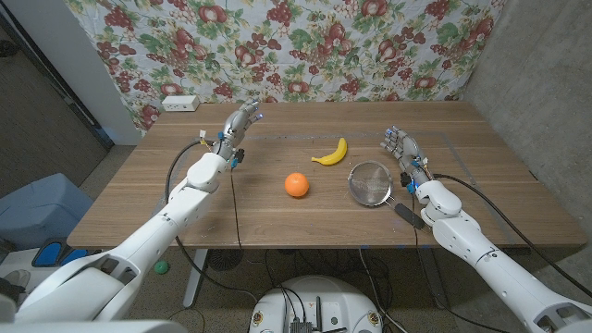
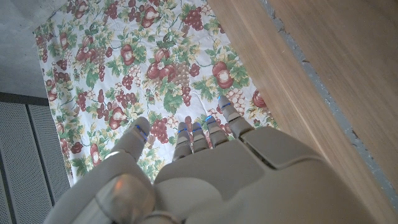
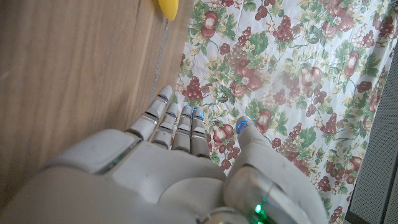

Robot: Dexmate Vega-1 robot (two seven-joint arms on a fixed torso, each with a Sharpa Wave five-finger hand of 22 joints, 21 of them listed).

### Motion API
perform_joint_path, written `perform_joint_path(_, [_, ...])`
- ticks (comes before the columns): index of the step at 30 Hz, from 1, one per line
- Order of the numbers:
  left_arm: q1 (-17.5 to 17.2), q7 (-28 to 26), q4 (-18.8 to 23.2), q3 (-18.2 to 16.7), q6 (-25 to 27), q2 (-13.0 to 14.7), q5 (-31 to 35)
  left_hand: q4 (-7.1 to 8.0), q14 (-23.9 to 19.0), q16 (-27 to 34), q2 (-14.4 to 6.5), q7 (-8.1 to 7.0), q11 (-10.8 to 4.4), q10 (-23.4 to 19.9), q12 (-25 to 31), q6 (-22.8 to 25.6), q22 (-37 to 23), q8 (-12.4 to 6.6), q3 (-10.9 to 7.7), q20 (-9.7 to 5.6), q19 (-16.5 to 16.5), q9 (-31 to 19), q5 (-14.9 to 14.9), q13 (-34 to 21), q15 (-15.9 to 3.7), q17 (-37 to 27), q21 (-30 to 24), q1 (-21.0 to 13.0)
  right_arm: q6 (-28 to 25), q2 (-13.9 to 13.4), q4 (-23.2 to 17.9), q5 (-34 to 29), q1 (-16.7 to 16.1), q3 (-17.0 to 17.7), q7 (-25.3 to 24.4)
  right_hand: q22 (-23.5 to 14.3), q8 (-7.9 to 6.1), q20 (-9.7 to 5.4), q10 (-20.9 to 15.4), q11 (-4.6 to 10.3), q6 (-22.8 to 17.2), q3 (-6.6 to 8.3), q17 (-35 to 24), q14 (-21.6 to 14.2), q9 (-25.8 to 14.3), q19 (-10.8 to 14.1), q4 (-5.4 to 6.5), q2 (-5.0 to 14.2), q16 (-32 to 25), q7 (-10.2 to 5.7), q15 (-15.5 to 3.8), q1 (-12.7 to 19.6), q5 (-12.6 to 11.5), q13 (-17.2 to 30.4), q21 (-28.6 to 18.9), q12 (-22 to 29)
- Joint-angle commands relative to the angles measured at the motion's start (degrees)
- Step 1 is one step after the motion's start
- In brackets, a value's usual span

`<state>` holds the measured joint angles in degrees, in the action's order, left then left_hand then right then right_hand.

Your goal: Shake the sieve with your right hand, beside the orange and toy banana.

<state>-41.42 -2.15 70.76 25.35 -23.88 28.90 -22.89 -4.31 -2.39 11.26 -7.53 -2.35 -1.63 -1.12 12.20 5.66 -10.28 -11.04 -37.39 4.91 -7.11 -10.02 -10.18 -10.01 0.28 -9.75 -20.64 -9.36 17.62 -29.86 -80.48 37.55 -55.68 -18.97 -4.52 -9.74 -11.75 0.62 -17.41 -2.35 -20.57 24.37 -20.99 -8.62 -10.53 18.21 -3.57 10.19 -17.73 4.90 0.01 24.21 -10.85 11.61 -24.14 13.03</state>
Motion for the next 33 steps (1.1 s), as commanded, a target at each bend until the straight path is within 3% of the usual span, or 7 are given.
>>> perform_joint_path(1, [1.73,-0.06,-0.65,1.14,-0.07,0.15,2.36,-0.46,-1.50,0.48,0.31,-0.07,-0.17,-1.03,0.40,0.77,-0.22,-0.24,-0.18,0.03,-0.72,-0.12,0.08,-0.24,0.06,-0.12,-0.38,0.50,-0.22,-0.23,-0.32,-0.54,0.26,0.02,-0.63,-0.29,-0.15,0.21,-0.48,-0.20,-0.69,0.13,0.05,-0.64,-0.16,0.53,-0.14,-0.06,-0.09,-0.09,0.19,0.51,-0.28,0.13,0.12,0.10])
perform_joint_path(33, [5.79,4.28,1.65,5.53,0.36,1.47,8.69,-1.97,-5.45,0.60,0.96,0.08,0.21,-4.90,0.88,2.93,-0.34,-0.30,-0.27,0.36,-2.20,-0.16,0.22,-0.34,0.23,-0.22,-0.26,1.03,1.64,-1.85,-5.23,-1.82,-3.91,1.99,-3.60,-0.32,-0.07,0.49,-1.47,-0.37,-1.41,0.34,0.32,-0.88,-0.20,0.79,-0.81,-0.16,0.00,-0.20,0.31,0.57,-0.43,0.16,0.69,0.05])
